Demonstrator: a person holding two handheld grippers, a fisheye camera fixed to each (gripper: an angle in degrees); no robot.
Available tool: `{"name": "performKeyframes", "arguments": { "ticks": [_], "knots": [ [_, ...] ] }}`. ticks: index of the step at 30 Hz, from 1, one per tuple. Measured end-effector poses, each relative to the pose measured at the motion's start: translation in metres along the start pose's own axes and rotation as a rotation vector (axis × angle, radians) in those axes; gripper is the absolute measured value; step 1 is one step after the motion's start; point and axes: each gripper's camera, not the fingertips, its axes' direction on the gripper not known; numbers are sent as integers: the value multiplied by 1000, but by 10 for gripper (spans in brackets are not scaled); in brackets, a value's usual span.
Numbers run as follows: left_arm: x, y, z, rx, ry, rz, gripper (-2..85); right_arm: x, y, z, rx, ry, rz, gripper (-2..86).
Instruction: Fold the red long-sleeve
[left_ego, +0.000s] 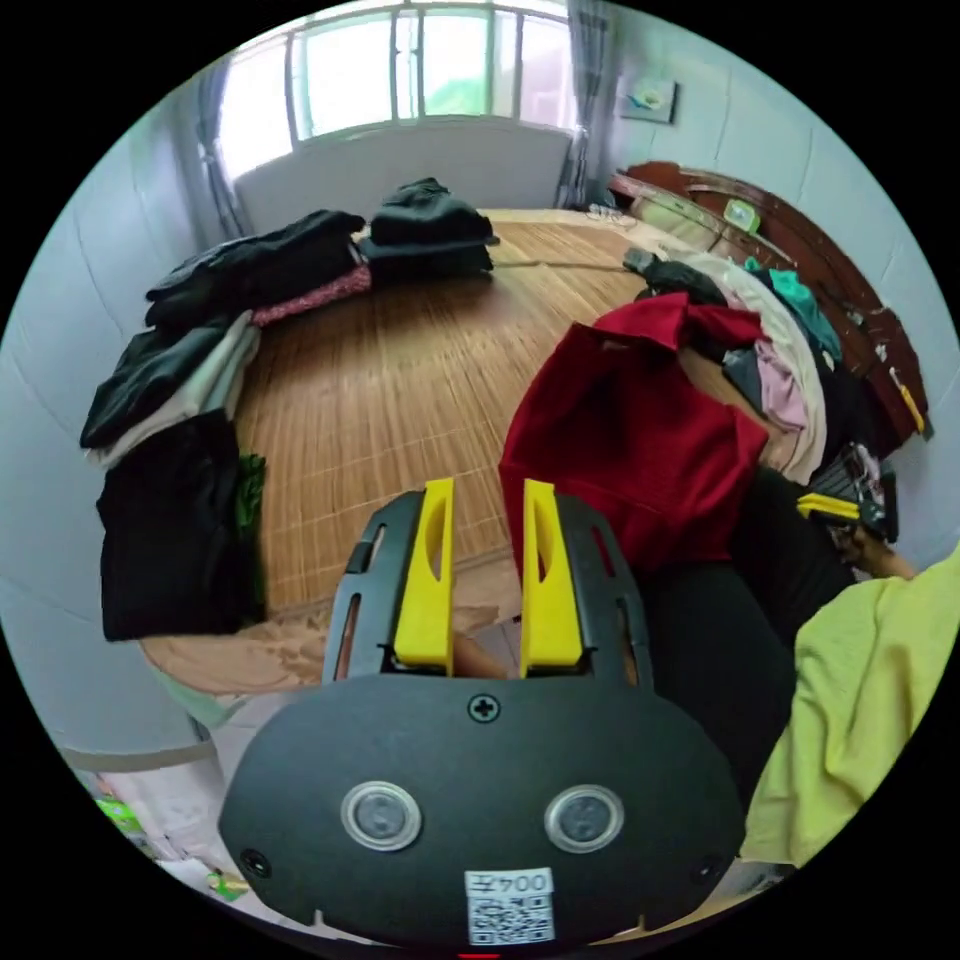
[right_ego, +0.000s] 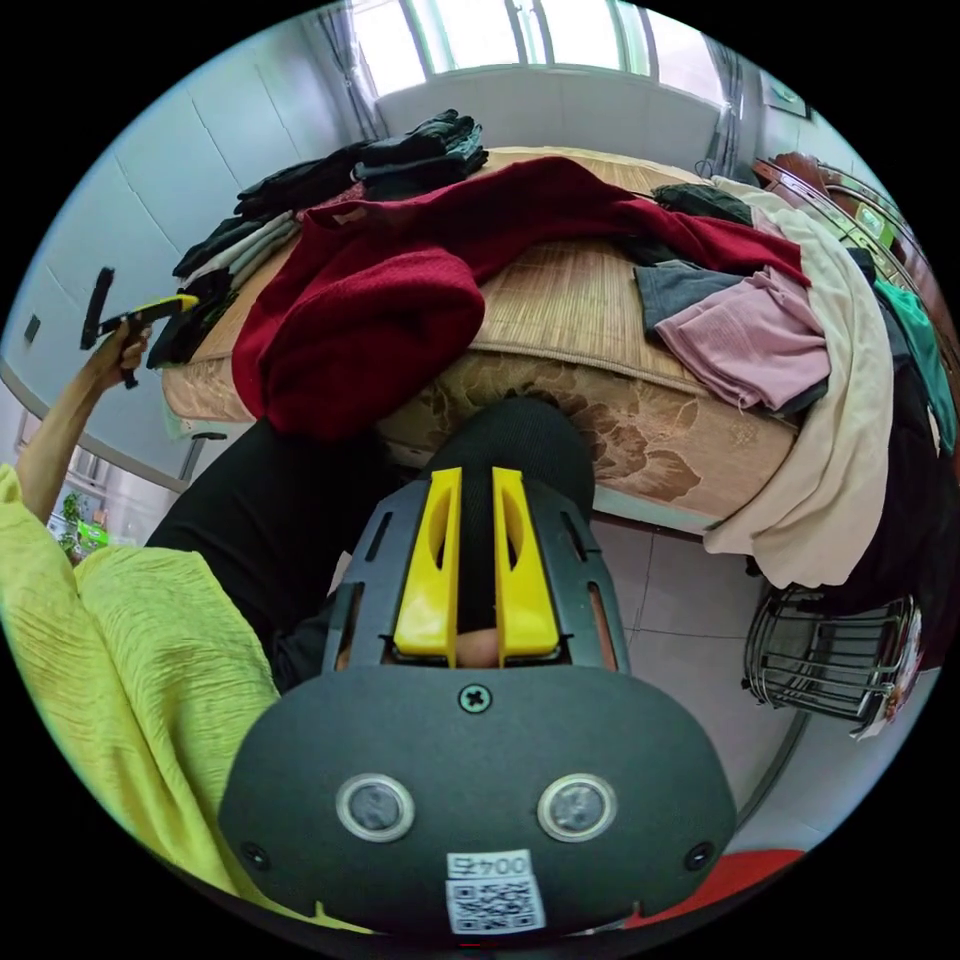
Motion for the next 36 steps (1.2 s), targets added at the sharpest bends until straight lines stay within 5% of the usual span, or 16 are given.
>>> {"name": "performKeyframes", "arguments": {
  "ticks": [4, 9, 13, 19, 27, 31, 36],
  "knots": [
    [43, -10, 91, -145, -84, 133, 120, -17, -1, -2, 7, 31, -7, 61],
    [34, 8, 128, -160, 81, 1, 133, -57, -12, -14, 37, 116, -80, 30],
    [32, 50, 132, -137, 111, -85, 145, -79, -47, -42, 251, 172, -192, 69],
    [56, 106, 135, -77, 197, -121, 148, -137, -173, -17, 323, 425, -605, 117],
    [97, 177, 144, -73, 186, -217, 72, -217, -311, 86, 106, 928, -1135, 147],
    [135, 225, 137, -44, 191, -276, 33, -237, -346, 83, 99, 990, -1053, 37],
    [190, 287, 81, 83, 52, -380, 14, -199, -392, -71, 218, 455, -463, 25]
  ]
}}
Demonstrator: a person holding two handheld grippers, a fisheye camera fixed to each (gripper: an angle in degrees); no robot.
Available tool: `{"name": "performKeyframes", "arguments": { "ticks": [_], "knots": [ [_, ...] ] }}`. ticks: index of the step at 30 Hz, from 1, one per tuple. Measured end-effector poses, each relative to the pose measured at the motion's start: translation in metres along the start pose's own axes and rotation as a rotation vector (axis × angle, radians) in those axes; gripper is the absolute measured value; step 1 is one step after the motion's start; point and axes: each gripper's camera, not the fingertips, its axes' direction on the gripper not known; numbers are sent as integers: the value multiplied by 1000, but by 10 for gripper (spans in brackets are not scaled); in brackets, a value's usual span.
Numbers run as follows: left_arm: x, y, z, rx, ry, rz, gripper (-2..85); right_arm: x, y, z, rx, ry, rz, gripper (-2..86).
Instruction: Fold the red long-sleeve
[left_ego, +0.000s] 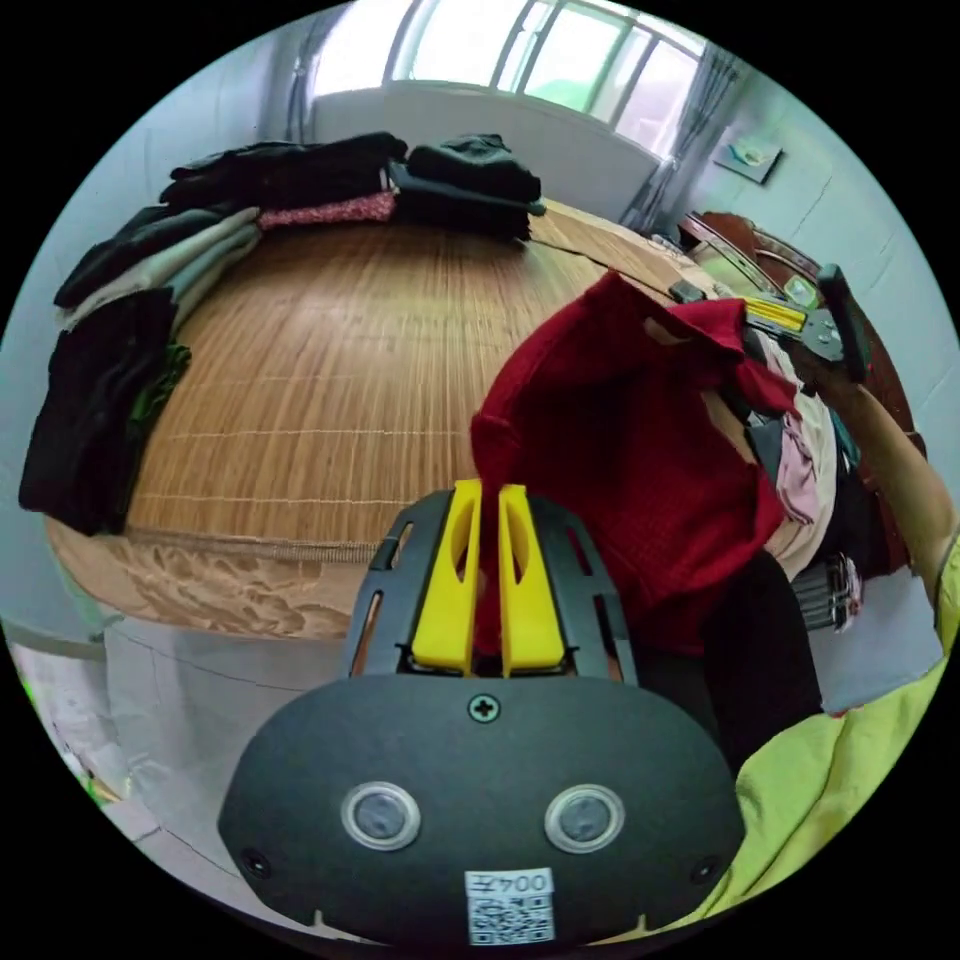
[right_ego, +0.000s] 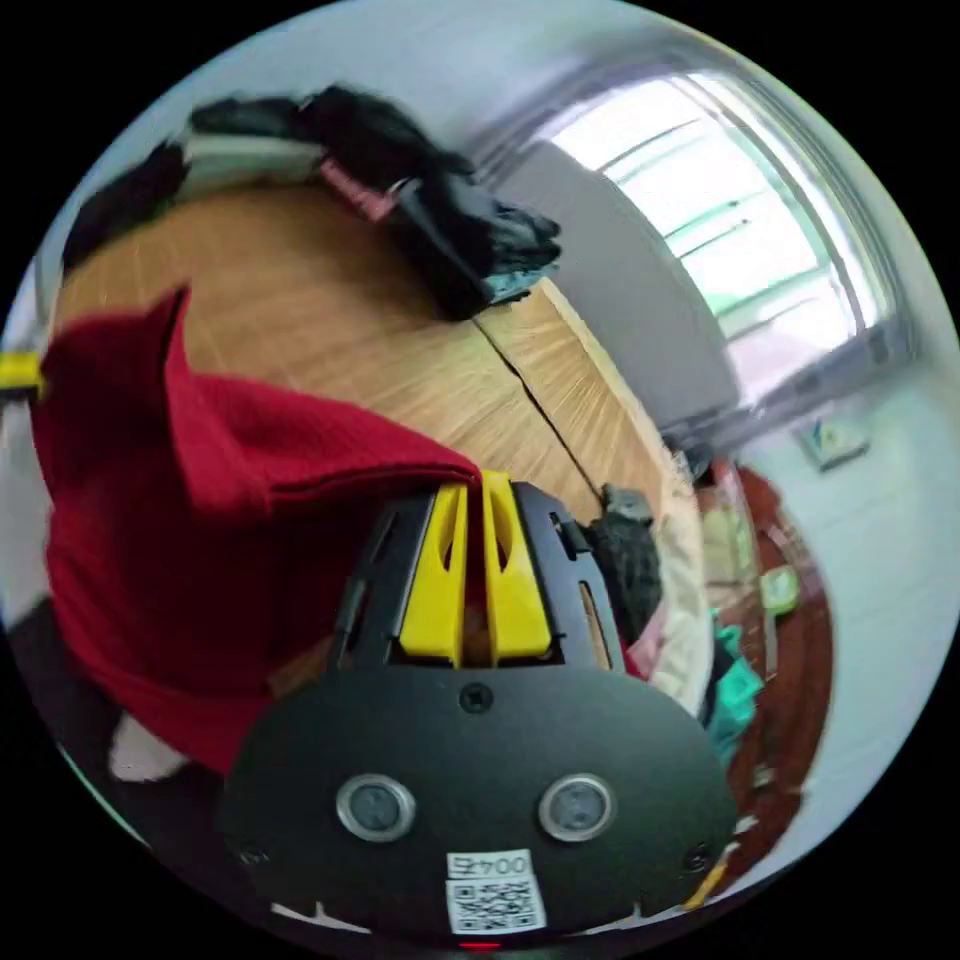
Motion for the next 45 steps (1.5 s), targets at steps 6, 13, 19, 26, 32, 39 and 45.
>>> {"name": "performKeyframes", "arguments": {
  "ticks": [6, 13, 19, 26, 32, 39, 45],
  "knots": [
    [82, 48, -163, 465, -5, -81, 4, 176, 24, -173, 235, -280, 522, 22],
    [180, 62, -401, 931, -122, 160, 3, 245, 29, -431, 543, -77, 423, 28],
    [221, 119, -532, 1118, -184, 221, 6, 238, 41, -607, 706, 149, 278, 33],
    [227, 207, -563, 1171, -140, 146, 5, 194, 76, -654, 686, 247, 190, 37],
    [224, 297, -571, 1218, -64, 134, 4, 164, 146, -678, 779, 161, 212, 36],
    [209, 318, -595, 1285, 17, 133, 5, 155, 174, -702, 845, 124, 161, 40],
    [195, 227, -551, 1264, -75, 117, 10, 184, 104, -611, 753, 51, 177, 44]
  ]
}}
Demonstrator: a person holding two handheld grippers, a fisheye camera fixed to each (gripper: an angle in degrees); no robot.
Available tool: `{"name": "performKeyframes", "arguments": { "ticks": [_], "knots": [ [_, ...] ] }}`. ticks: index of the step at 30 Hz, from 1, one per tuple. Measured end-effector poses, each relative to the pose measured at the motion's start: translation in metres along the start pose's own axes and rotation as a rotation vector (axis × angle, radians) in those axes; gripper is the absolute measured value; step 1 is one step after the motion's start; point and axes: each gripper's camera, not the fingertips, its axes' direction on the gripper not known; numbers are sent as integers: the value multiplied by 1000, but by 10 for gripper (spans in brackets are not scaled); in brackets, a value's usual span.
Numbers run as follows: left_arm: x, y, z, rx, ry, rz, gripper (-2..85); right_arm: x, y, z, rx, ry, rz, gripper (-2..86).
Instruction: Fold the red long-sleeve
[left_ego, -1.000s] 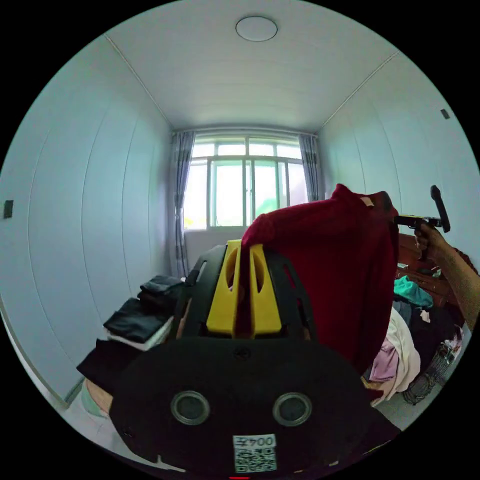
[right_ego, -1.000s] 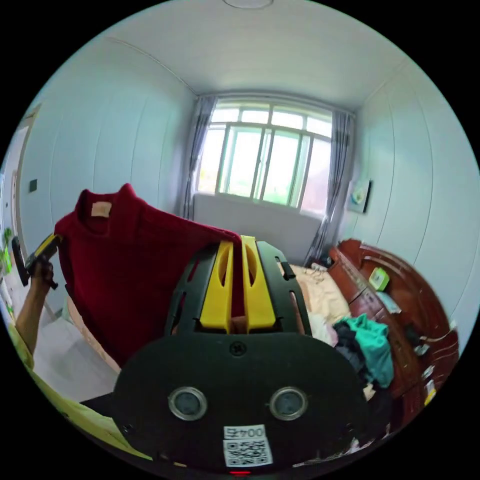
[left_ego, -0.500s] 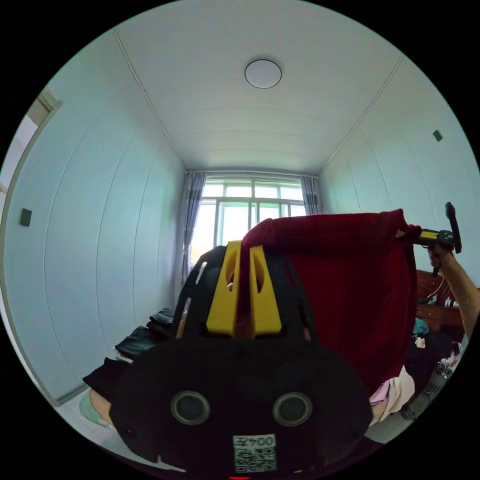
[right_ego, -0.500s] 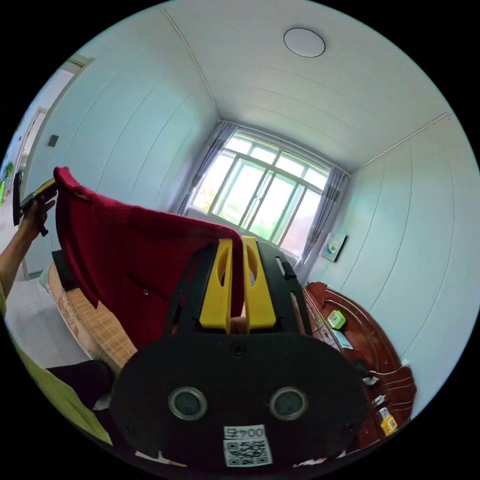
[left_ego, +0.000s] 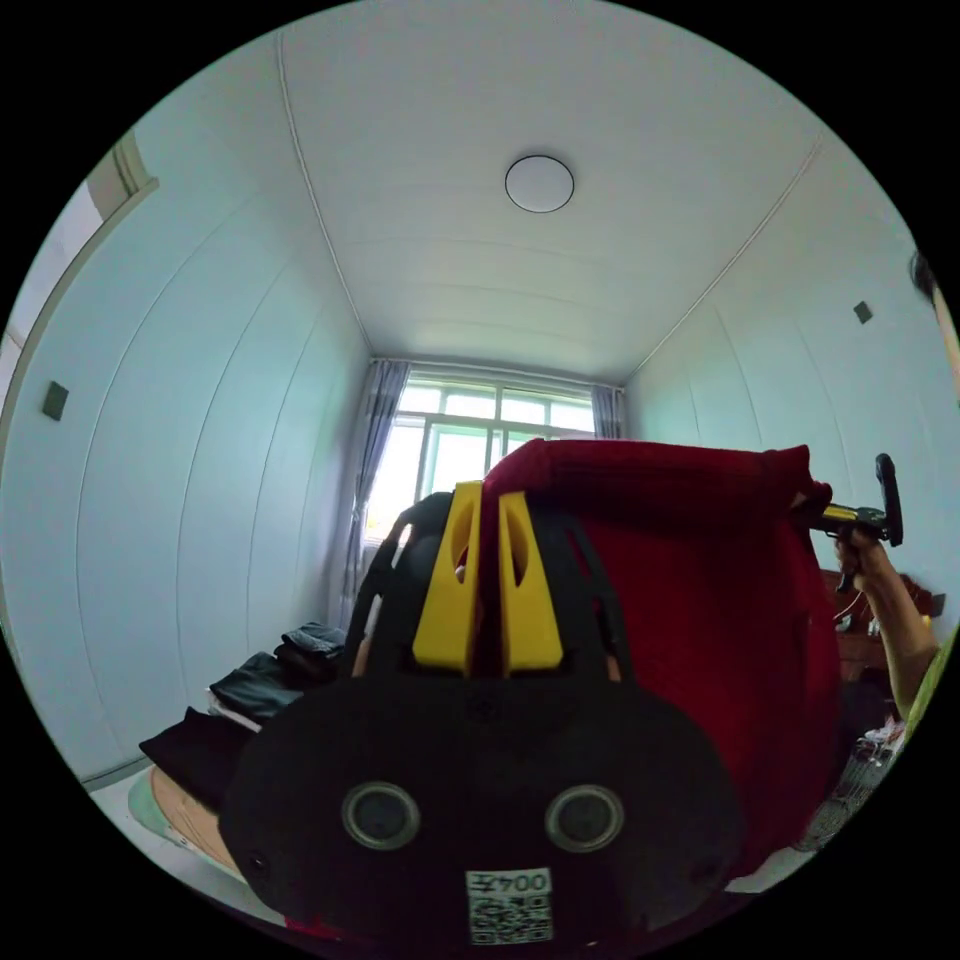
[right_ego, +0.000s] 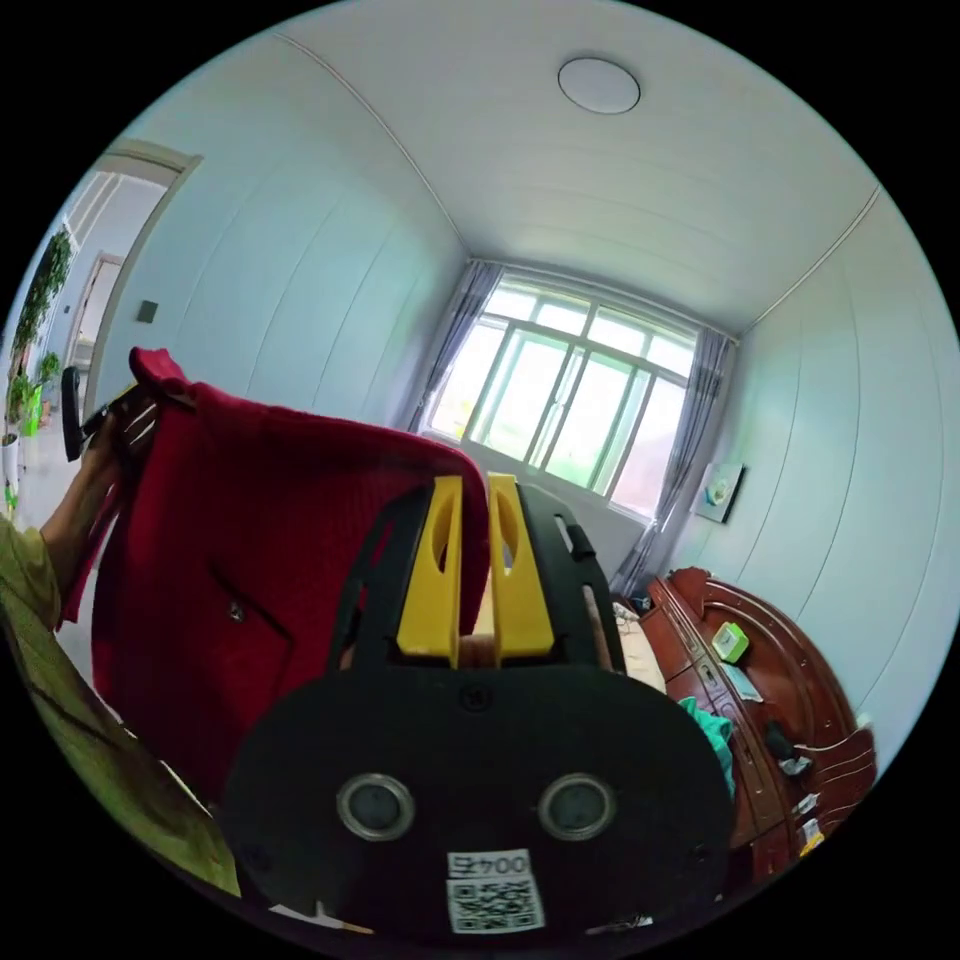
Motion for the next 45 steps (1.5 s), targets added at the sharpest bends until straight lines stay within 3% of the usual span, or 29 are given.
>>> {"name": "performKeyframes", "arguments": {
  "ticks": [4, 6, 7, 9, 11, 12, 14, 18, 22, 24, 26, 30, 34, 39, 41, 45],
  "knots": [
    [-3, 38, 158, -103, -95, 100, 19, 7, 17, 139, -115, 48, -25, 43],
    [-5, 64, 261, -201, -124, 180, 27, 19, 32, 270, -218, 79, -25, 46],
    [-11, 89, 343, -311, -120, 221, 33, 23, 38, 308, -263, 83, -23, 47],
    [-39, 140, 465, -497, -96, 173, 48, 45, 78, 457, -585, 108, 96, 69],
    [-89, 213, 593, -831, -54, 26, 89, 57, 118, 521, -732, 175, 176, 82],
    [-101, 228, 613, -871, -40, -14, 99, 63, 142, 536, -735, 185, 225, 83],
    [-139, 266, 654, -904, 7, -111, 129, 70, 175, 536, -682, 129, 294, 80],
    [-174, 314, 661, -923, -19, -50, 132, 72, 258, 472, -538, 43, 290, 64],
    [-217, 385, 611, -1037, 30, -67, 125, 65, 338, 356, -365, 37, 330, 60],
    [-232, 416, 573, -1089, 58, -93, 122, 49, 399, 263, -234, 143, 349, 74],
    [-249, 454, 524, -1152, 76, -147, 116, 39, 448, 205, -223, 196, 376, 103],
    [-284, 496, 475, -1172, 72, -369, 105, 57, 571, 126, -386, -27, 804, 117],
    [-297, 506, 484, -1140, 55, -482, 84, 35, 602, 95, -475, -8, 720, 20],
    [-259, 495, 557, -1182, 43, -233, 54, 12, 628, 146, -722, -9, 511, -4],
    [-236, 492, 594, -1192, -1, -38, 40, 7, 635, 169, -754, -2, 462, -6],
    [-221, 508, 638, -1247, -11, 133, 31, 4, 666, 224, -829, 71, 423, -7]
  ]
}}
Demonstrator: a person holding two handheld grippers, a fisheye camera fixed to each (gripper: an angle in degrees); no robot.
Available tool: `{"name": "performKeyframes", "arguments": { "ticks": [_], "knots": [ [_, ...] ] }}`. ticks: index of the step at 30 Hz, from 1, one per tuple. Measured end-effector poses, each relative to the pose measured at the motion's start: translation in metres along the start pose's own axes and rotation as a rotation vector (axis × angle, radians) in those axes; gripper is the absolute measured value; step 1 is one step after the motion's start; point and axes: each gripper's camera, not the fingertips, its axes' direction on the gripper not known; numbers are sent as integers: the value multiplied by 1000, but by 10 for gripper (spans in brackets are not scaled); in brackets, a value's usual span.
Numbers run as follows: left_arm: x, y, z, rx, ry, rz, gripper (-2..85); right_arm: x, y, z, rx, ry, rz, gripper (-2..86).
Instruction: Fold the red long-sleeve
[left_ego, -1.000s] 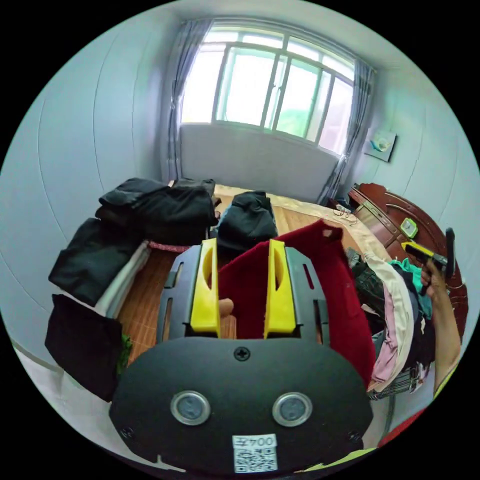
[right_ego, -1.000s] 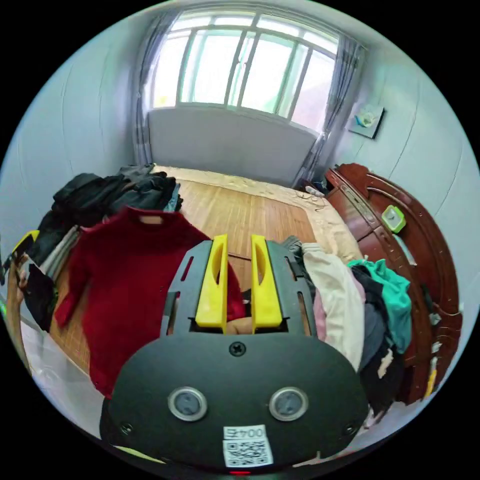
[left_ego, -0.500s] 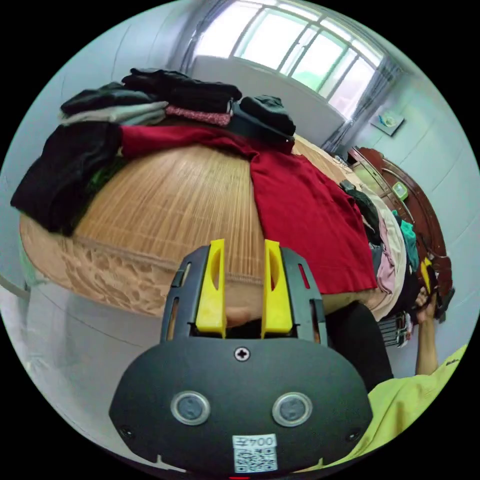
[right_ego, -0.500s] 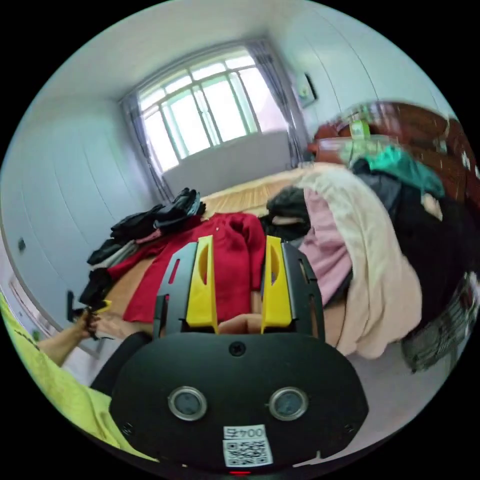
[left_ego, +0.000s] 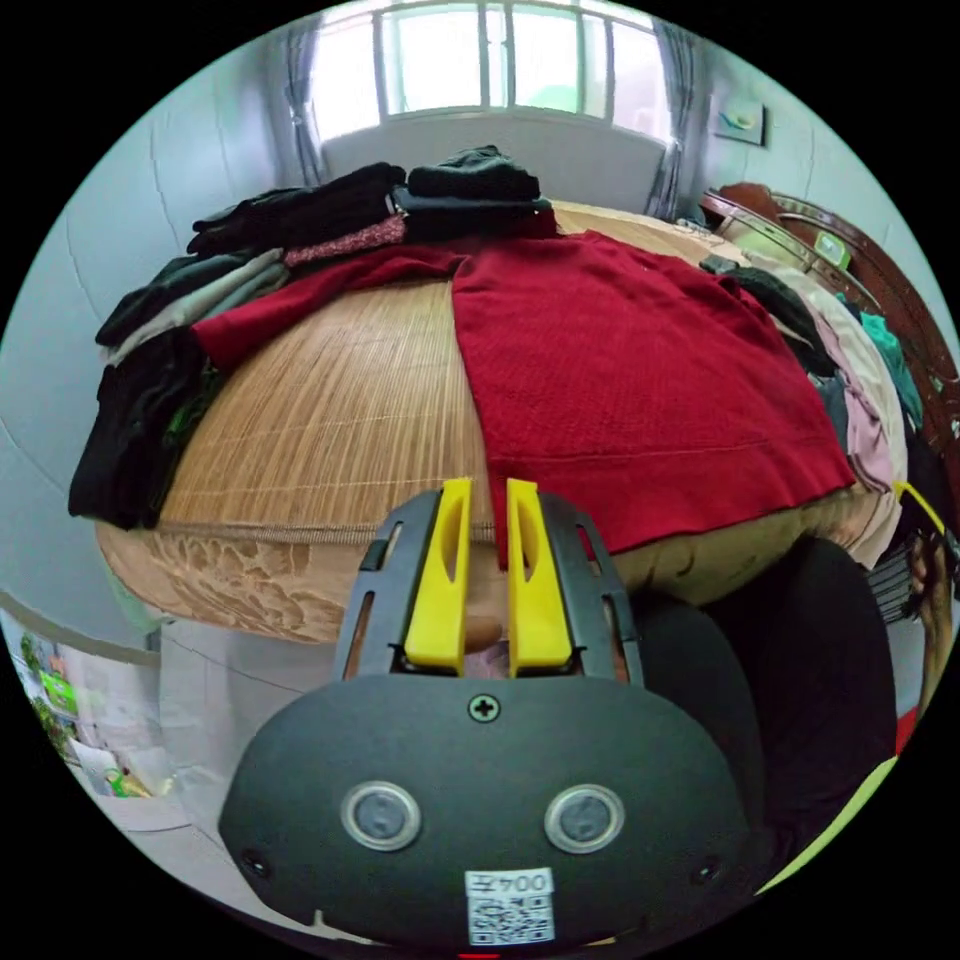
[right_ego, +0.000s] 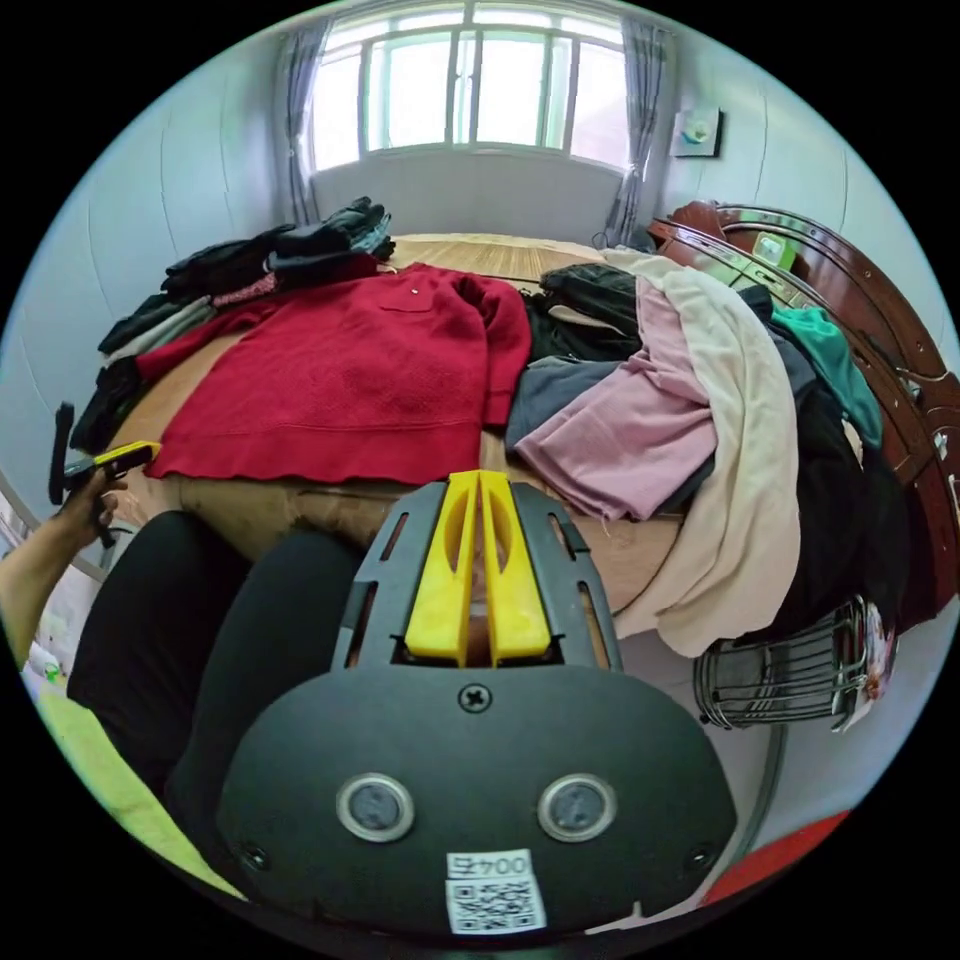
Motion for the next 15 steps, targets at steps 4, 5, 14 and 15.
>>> {"name": "performKeyframes", "arguments": {
  "ticks": [4, 5, 14, 15],
  "knots": [
    [-14, -16, 7, 60, -15, -14, 25, 10, 3, 58, -119, 58, 44, -7],
    [-22, -22, 8, 69, -9, -14, 24, 14, 10, 66, -101, 66, 56, -7],
    [-88, -69, 9, 79, 61, -40, 34, 88, 43, 62, -2, -59, 163, -7],
    [-95, -73, 9, 74, 75, -52, 35, 101, 47, 52, 47, -60, 199, -7]
  ]
}}
